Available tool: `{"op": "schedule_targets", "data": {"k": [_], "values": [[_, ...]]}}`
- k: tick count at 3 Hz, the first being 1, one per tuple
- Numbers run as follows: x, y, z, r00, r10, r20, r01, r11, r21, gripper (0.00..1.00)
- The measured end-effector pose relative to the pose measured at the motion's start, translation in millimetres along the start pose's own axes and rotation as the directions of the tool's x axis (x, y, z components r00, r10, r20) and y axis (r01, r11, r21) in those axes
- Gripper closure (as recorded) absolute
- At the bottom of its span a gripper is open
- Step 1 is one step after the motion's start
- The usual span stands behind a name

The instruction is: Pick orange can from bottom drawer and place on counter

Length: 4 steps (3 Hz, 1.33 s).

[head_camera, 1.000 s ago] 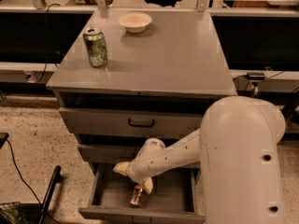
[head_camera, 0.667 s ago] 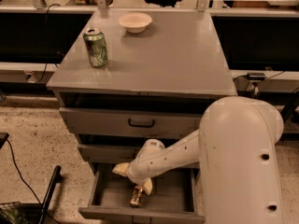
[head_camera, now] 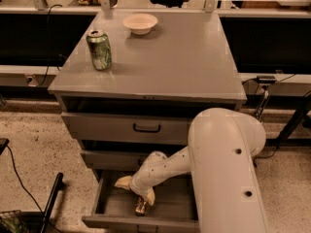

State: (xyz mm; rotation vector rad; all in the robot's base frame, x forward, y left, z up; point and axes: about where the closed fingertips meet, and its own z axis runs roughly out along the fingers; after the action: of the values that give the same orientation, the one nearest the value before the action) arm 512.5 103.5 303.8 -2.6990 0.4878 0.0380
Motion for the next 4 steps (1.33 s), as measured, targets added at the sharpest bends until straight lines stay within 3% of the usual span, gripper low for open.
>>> {"op": "schedule_targets", "data": {"k": [2, 4], "values": [[20.8, 39.5, 60.4, 1.0, -0.008, 0.014, 0.008, 1.0, -0.003, 0.0], [48.0, 69.8, 91.7, 0.998, -0.016, -0.056, 0.015, 0.9999, -0.007, 0.0]]}}
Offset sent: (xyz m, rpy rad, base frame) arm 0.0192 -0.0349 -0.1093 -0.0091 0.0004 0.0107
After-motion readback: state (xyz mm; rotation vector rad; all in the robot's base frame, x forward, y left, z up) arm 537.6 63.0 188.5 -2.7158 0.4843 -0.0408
